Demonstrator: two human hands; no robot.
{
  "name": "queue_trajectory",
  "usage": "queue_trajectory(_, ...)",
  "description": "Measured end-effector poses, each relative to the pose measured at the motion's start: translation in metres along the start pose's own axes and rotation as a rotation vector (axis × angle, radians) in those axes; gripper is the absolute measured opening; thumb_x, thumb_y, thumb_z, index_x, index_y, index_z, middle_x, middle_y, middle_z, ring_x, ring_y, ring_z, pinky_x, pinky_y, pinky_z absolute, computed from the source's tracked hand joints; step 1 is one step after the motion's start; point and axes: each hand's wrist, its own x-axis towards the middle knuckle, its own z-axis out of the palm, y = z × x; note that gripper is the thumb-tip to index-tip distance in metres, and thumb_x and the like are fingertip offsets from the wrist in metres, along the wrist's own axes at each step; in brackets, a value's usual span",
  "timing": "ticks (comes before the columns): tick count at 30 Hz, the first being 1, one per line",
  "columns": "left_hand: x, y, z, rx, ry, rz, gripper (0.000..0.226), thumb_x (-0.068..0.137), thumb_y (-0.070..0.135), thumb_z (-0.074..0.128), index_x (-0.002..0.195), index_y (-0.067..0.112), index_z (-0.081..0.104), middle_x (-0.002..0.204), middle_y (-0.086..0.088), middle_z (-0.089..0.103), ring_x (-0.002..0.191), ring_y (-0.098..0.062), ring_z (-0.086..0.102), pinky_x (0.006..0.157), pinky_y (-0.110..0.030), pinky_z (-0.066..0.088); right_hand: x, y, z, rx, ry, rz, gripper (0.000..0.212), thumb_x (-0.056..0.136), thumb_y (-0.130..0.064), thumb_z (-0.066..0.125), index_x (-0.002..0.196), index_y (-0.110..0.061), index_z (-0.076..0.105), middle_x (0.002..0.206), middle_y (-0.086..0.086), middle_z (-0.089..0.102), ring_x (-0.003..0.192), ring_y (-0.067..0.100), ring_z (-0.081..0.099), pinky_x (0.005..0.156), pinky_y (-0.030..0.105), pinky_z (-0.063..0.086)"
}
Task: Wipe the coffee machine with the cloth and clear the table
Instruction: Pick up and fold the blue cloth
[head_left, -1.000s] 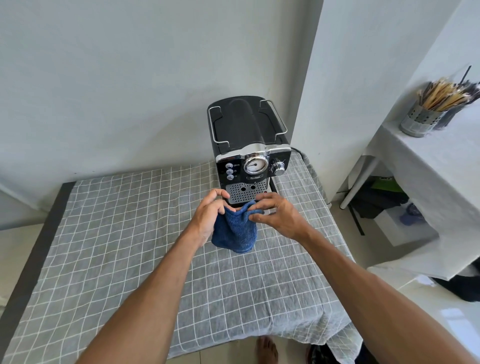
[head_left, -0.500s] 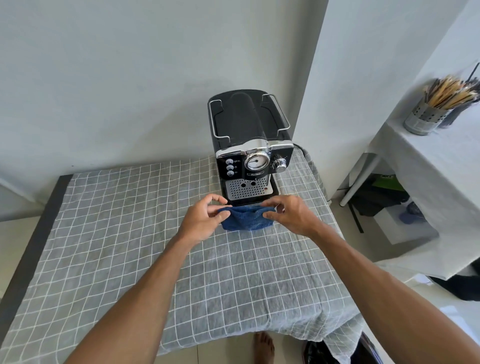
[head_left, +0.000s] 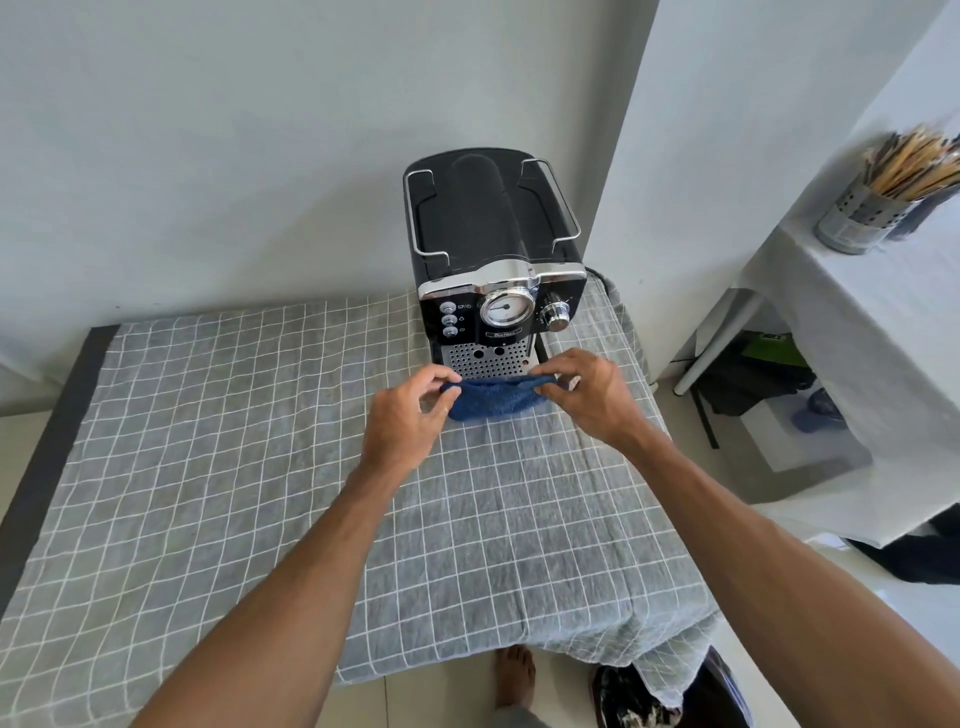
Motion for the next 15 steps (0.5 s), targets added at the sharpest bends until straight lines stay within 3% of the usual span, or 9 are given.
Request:
queue_trajectory(3, -0.030, -0.006, 0.017, -0.051, -0.041, -0.069, 0.023, 0.091, 0.033, 0.078, 0.112, 0.026, 0.070, 0.106, 0.011, 0.077, 0.035, -0.011, 0.052, 0.034, -0.029, 0.048, -0.026, 0.018, 0.006, 0.002, -0.022, 0.058, 0.018, 0.089, -0.017, 0.077, 0.105, -0.025, 0.078, 0.101, -0.012, 0.064, 0.082, 0.003, 0.062, 0.065, 0.012, 0.051)
queue_trajectory(6, -0.078, -0.016, 0.042, -0.086, -0.190, -0.168, 0.027, 0.088, 0.036, 0.081, 0.111, 0.029, 0.068, 0.103, 0.020, 0.076, 0.033, -0.005, 0.043, 0.039, -0.015, 0.040, -0.068, 0.051, 0.031, -0.093, -0.170, 0.173, 0.019, 0.086, -0.022, 0.080, 0.102, -0.032, 0.075, 0.108, -0.010, 0.060, 0.092, 0.006, 0.062, 0.071, 0.015, 0.054)
queue_trajectory(9, -0.117, -0.026, 0.062, -0.085, -0.356, -0.303, 0.036, 0.087, 0.038, 0.080, 0.119, 0.034, 0.064, 0.107, 0.019, 0.077, 0.039, -0.001, 0.054, 0.049, -0.017, 0.051, -0.106, 0.075, 0.058, -0.111, -0.285, 0.259, 0.024, 0.084, -0.019, 0.083, 0.097, -0.037, 0.074, 0.112, -0.007, 0.058, 0.097, 0.010, 0.063, 0.082, 0.017, 0.056)
queue_trajectory(12, -0.132, -0.029, 0.070, -0.085, -0.407, -0.406, 0.046, 0.088, 0.036, 0.080, 0.129, 0.035, 0.060, 0.108, 0.023, 0.076, 0.052, 0.005, 0.061, 0.056, -0.010, 0.048, -0.125, 0.083, 0.069, 0.021, -0.216, 0.313, 0.034, 0.081, -0.010, 0.083, 0.090, -0.041, 0.073, 0.112, -0.001, 0.059, 0.101, 0.018, 0.066, 0.089, 0.034, 0.061)
queue_trajectory(15, -0.126, -0.025, 0.071, -0.111, -0.394, -0.450, 0.048, 0.087, 0.039, 0.078, 0.131, 0.039, 0.059, 0.097, 0.029, 0.075, 0.076, 0.005, 0.067, 0.073, -0.021, 0.059, -0.123, 0.081, 0.070, 0.014, -0.166, 0.313, 0.005, 0.087, -0.021, 0.076, 0.088, -0.025, 0.079, 0.106, -0.003, 0.055, 0.102, 0.014, 0.060, 0.094, 0.034, 0.058)
